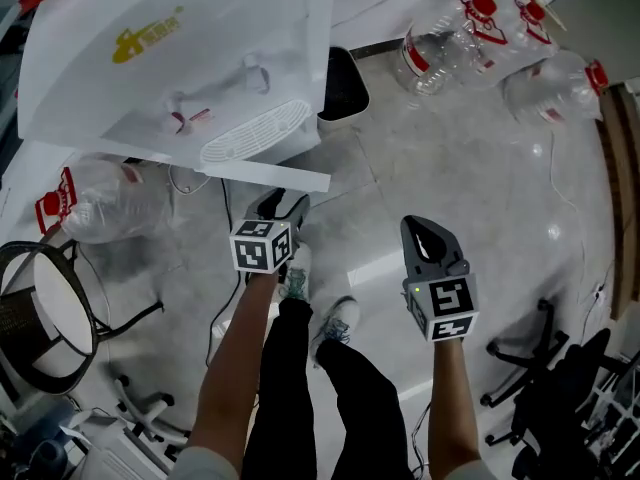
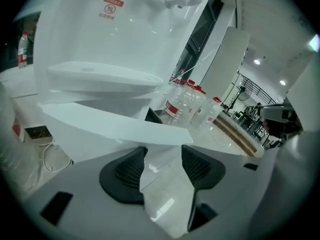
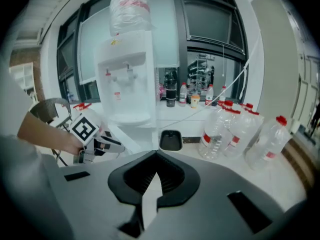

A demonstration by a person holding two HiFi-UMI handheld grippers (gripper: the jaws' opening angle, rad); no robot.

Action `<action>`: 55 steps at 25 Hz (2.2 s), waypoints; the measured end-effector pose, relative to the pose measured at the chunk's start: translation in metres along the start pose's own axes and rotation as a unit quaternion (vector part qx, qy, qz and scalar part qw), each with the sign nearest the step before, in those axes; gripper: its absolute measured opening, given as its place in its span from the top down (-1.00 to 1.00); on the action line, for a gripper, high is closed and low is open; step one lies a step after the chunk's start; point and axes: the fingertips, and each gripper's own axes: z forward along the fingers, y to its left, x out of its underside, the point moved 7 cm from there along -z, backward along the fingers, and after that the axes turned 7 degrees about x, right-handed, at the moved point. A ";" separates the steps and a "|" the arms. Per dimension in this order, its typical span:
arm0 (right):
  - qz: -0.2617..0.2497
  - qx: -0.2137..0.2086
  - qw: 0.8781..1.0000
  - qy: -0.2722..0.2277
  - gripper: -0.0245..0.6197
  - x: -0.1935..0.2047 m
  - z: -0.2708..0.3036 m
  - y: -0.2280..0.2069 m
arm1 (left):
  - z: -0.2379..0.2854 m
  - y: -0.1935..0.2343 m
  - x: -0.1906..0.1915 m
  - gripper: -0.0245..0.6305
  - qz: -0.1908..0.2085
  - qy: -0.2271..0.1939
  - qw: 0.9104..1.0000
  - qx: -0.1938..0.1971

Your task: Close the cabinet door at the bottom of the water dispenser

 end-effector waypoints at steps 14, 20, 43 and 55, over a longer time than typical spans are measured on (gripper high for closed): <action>0.097 0.023 0.995 -0.027 0.84 0.017 0.053 -0.009 | 0.066 0.037 -0.029 0.17 0.007 -0.041 0.999 0.003; 0.093 0.025 0.995 -0.027 0.84 0.019 0.062 -0.011 | 0.081 0.053 -0.040 0.17 0.027 -0.053 0.998 -0.030; 0.044 0.044 0.995 -0.078 0.84 -0.091 -0.050 -0.053 | -0.024 -0.045 -0.118 0.86 0.170 -0.038 0.985 0.006; -0.013 0.015 0.984 -0.178 0.84 -0.288 -0.205 -0.034 | -0.251 -0.175 -0.264 0.86 0.164 -0.144 0.974 0.062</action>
